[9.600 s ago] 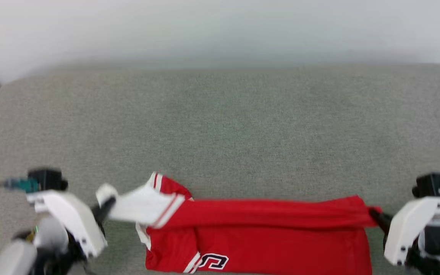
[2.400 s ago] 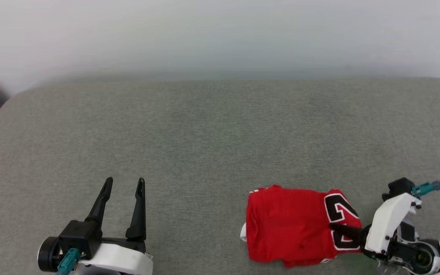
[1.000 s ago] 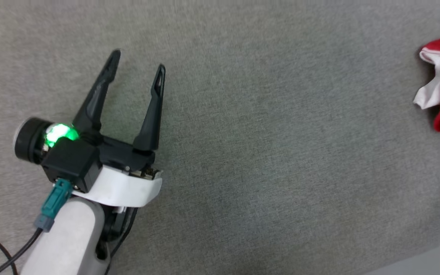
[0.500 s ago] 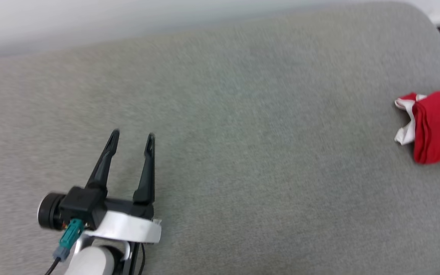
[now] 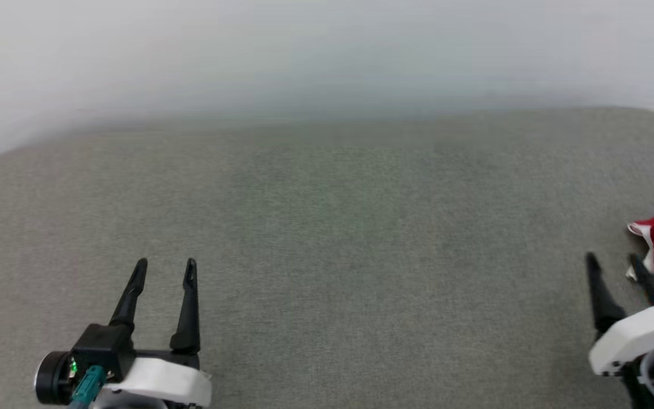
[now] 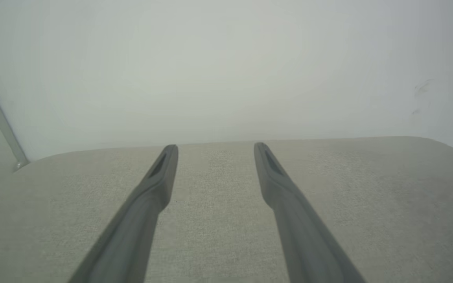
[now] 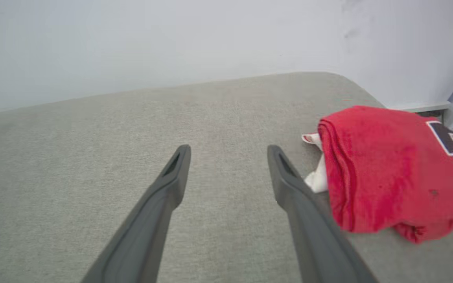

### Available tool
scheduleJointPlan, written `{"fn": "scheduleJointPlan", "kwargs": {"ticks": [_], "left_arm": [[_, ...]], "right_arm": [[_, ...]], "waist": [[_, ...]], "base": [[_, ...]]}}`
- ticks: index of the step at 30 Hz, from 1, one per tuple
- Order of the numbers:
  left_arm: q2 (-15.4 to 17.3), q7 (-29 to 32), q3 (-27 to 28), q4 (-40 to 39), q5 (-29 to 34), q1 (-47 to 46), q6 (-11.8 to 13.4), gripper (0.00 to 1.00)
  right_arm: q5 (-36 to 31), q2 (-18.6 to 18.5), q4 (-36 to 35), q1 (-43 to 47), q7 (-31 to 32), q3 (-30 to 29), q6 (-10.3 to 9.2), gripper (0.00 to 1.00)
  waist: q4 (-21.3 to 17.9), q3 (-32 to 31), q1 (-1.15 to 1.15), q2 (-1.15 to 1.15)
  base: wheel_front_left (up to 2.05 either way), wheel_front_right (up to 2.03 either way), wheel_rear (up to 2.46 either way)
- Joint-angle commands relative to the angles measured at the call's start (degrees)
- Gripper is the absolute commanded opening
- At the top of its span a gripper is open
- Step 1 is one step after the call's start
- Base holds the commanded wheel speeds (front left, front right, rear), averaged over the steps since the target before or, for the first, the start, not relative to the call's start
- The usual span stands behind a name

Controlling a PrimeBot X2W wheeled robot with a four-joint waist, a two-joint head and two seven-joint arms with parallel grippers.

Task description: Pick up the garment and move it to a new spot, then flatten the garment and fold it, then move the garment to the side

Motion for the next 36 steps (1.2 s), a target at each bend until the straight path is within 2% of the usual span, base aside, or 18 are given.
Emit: {"fn": "scheduleJointPlan", "kwargs": {"ticks": [1,6,17,24,36], "left_arm": [[0.6,-0.1,0.6,0.4,-0.2,1.3,0.4,1.00],[1.6,-0.2,1.9,0.9,-0.4,4.4,1.8,1.00],[2.1,0.3,1.5,1.4,-1.1,8.7,2.1,1.00],[1.4,0.1,0.6,1.9,-1.3,8.6,1.8,1.00],[1.0,-0.2,-0.3,2.7,-1.4,7.2,1.0,1.00]], "right_arm": [[-0.2,1.3,-2.5,1.3,-0.3,1.5,-0.05,1.00],[-1.4,4.2,-10.1,4.6,-1.3,4.6,-0.06,1.00],[-4.9,8.0,-22.3,14.6,1.6,4.6,-0.05,1.00],[-5.7,9.3,-24.7,16.6,2.4,3.8,-0.05,1.00],[-6.3,9.7,-25.4,15.0,3.2,4.9,-0.05,1.00]], "waist": [[2.0,-2.0,0.01,0.00],[2.7,-4.4,0.01,0.00],[3.2,-7.1,0.01,0.00],[3.3,-7.4,0.01,0.00],[4.0,-6.9,0.01,0.00]], "base": [[0.00,0.00,0.00],[0.00,0.00,0.00],[0.00,0.00,0.00],[0.00,0.00,0.00],[0.00,0.00,0.00]]}}
